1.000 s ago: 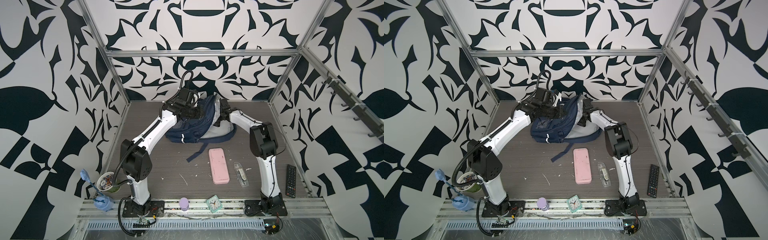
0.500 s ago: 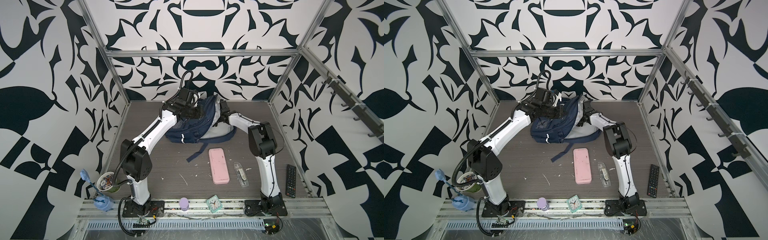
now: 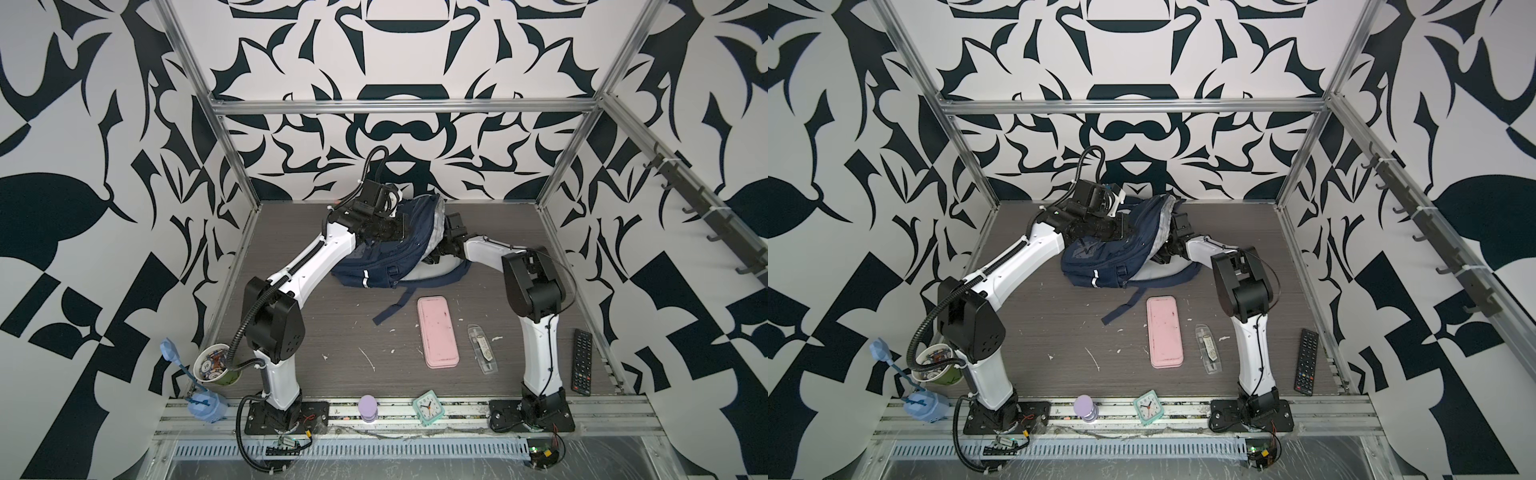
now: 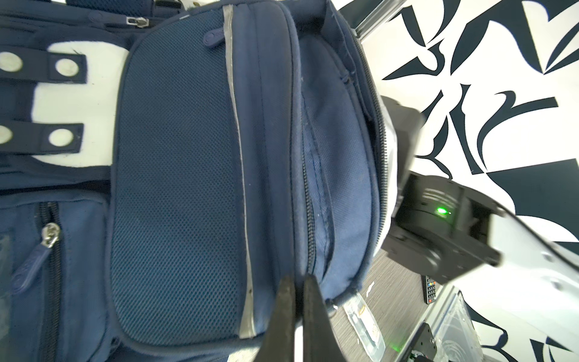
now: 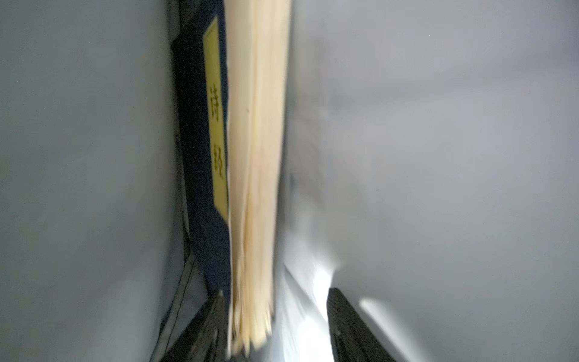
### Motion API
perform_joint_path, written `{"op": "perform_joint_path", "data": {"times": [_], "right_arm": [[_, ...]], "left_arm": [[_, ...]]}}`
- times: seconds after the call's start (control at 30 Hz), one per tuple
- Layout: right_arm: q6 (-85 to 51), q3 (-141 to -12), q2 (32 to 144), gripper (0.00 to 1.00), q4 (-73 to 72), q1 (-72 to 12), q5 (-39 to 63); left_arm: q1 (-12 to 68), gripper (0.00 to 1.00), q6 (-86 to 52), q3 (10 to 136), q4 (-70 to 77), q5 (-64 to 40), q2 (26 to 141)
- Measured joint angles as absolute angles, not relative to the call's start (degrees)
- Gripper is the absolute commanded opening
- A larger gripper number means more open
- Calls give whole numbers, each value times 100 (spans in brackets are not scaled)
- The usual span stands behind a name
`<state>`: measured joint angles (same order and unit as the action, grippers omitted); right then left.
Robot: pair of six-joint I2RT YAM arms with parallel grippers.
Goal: Pack books, pencil case, and school supplies into a backpack
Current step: Place the book in the student bag, then close the student bag at the top-center of the table.
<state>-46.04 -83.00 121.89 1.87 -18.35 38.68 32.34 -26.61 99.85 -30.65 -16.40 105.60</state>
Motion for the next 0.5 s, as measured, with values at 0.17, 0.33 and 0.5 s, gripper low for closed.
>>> {"op": "perform_joint_path", "data": {"times": [0.17,0.33,0.5], "right_arm": [[-4289,-7424,11212,60,368,-1531,3573],[-3900,-6724,10186,96,913,-1435,2777],[-3614,-6018,9063,99,1406,-1439,1929]], "left_arm": [[3253,0,-2714,9983,-2932,-1769,10787],[3293,0,-2764,10073,-2838,-1933,11163],[3411,3,-2766,10433,-2862,-2027,11655]]}}
